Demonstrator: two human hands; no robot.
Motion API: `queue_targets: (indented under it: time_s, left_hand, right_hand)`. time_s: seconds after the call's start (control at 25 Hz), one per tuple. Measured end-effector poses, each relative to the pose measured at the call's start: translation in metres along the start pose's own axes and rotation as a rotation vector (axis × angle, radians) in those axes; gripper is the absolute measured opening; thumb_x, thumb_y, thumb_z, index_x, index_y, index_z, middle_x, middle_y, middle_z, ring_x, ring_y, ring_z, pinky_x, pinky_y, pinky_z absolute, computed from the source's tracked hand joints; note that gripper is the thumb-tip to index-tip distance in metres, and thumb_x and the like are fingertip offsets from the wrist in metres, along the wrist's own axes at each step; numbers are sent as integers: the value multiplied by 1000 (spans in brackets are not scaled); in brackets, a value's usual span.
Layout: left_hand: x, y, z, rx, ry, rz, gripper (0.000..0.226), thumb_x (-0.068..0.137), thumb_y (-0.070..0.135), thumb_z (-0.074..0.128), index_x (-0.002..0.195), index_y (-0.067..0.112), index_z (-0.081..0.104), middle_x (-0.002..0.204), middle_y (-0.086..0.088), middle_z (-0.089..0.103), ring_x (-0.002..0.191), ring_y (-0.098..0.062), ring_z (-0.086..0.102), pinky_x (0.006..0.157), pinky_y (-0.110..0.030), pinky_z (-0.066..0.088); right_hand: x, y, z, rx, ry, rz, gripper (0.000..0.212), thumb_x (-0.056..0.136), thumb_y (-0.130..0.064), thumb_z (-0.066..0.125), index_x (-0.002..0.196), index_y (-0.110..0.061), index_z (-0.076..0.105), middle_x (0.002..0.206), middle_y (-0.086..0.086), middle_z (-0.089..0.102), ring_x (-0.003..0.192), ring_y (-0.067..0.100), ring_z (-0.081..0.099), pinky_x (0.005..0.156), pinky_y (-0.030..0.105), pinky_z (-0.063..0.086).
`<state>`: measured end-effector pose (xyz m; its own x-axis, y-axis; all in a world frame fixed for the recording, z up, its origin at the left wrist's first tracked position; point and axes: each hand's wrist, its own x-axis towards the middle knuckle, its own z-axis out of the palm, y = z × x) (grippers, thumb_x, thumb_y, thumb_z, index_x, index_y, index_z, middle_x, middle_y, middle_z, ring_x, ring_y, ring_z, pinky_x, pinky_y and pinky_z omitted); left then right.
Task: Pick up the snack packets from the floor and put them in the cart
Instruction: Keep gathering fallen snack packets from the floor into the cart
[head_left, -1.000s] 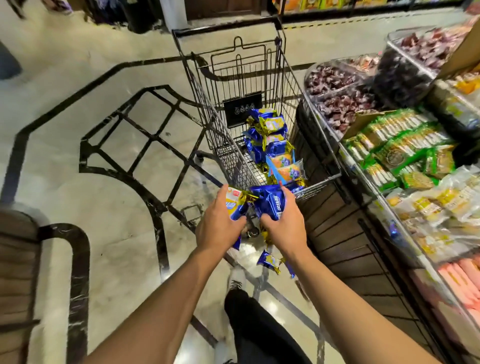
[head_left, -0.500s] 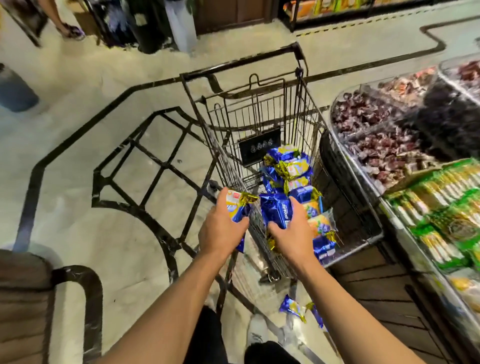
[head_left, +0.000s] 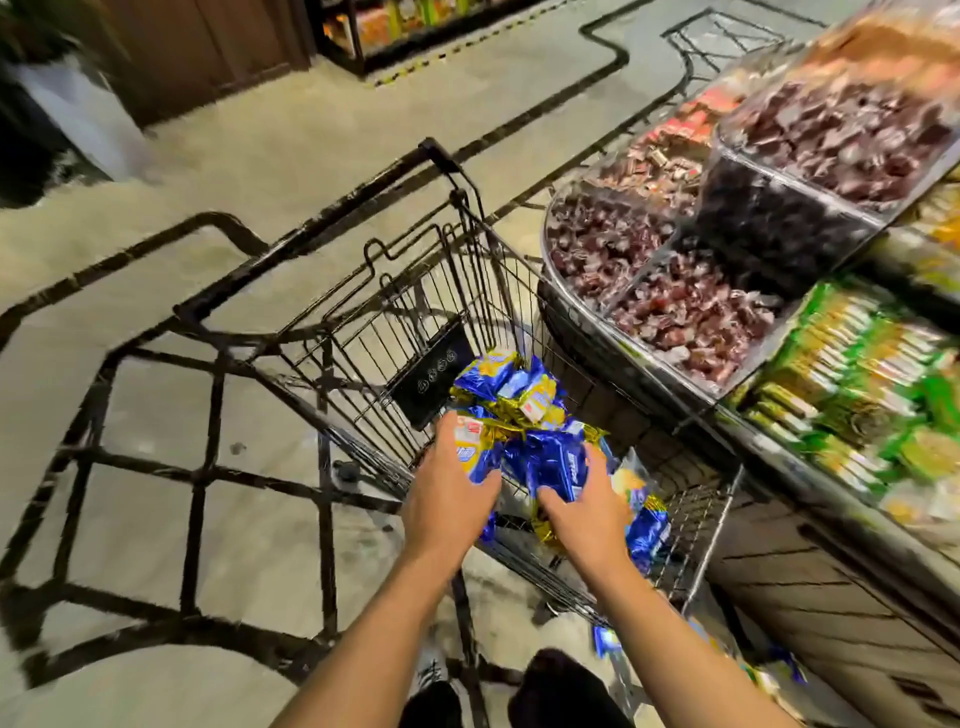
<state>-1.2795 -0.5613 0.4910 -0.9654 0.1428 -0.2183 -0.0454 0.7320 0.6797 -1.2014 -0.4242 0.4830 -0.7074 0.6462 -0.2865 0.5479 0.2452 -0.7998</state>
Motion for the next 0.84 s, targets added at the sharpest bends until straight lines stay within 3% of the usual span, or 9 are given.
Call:
queue_targets:
  time_s: [0.12,0.24,0.44,0.64,0.84]
  left_hand:
    - [21,20,18,5,-115,62,88,77,46,73,149,39,22,130,2,63,112,-25,62,90,-44,53]
    - [36,45,50,50,-218,93,85,80,44,73,149,36,23,127,-1,63,112,-29,62,89,-40,51]
    - [47,80,116,72,-367,141,94,79,44,73,152,34,16,139,-5,57,122,-32,57,96,-45,49]
    - [63,95,179,113,-497,195,91,82,40,74,154,29,20,150,0,45,129,-27,50,97,-41,46]
    - [89,87,241,152,-561,186,92,81,35,74,154,24,21,152,2,41,135,-22,44,103,-37,39]
  right_hand:
    - [18,10,-10,70,113,112,61,77,-10,71,132,-21,46,103,-6,65,91,17,63,78,27,43]
    - [40,24,-25,132,188,177,62,76,-16,70,132,-24,45,107,-6,66,96,18,64,86,33,49]
    - [74,58,-50,182,216,268,64,80,-14,71,137,-23,44,106,-9,67,90,10,63,75,23,46]
    - [107,105,-62,220,326,402,72,75,-24,71,140,-27,39,114,-5,67,98,16,65,89,39,53]
    - [136,153,-64,198,445,530,78,78,-14,73,146,-14,35,126,1,60,110,18,60,99,32,47]
